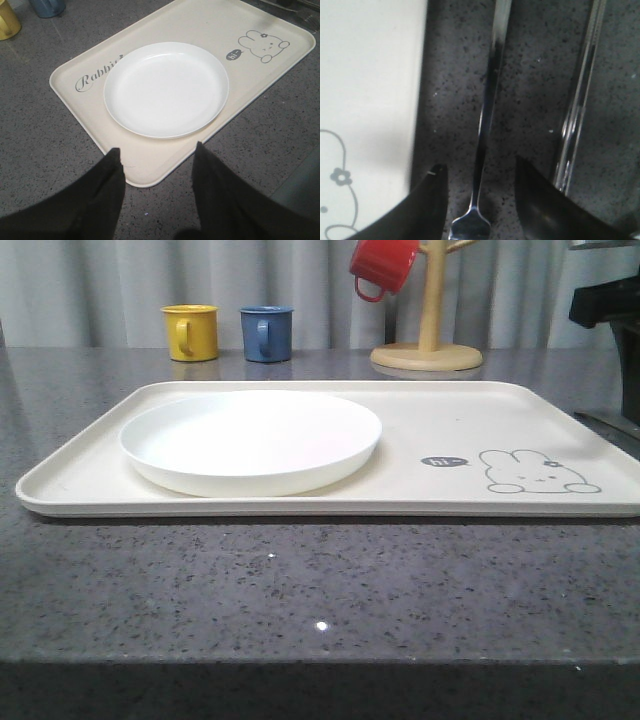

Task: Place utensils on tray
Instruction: 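Grasp the silver fork with the right gripper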

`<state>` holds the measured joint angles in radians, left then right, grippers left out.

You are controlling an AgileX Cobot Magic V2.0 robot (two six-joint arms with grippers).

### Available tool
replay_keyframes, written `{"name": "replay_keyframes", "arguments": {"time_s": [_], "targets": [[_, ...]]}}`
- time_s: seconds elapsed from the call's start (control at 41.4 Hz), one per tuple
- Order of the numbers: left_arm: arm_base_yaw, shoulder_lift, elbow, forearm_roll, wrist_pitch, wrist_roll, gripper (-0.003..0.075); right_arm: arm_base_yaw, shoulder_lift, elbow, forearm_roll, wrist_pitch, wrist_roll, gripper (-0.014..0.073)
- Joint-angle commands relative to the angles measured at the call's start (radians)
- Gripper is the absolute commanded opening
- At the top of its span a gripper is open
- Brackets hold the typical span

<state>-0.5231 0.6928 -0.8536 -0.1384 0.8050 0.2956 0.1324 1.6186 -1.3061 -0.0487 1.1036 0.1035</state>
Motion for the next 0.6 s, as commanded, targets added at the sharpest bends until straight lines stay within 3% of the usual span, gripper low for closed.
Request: {"name": "replay_keyframes", "arguments": {"time_s": [0.0,0.338,0.58], "targets": [[-0.003,0.002,-0.025,-0.01,-0.074,-0.009,0.0302,-0.004,-0.02,-0.034,-0.025,-0.032,0.004,0.034],[-0.003,0.002,-0.025,-0.01,-0.074,-0.009,0.0302,-0.004,0.03,-0.034,-0.023,-0.045,0.004,0.0327],[-0.003,0.002,-0.025,-0.01,-0.074,-0.009,0.0302,-0.004,0.03,-0.034,-0.015,-0.031,0.004,0.0076]]}}
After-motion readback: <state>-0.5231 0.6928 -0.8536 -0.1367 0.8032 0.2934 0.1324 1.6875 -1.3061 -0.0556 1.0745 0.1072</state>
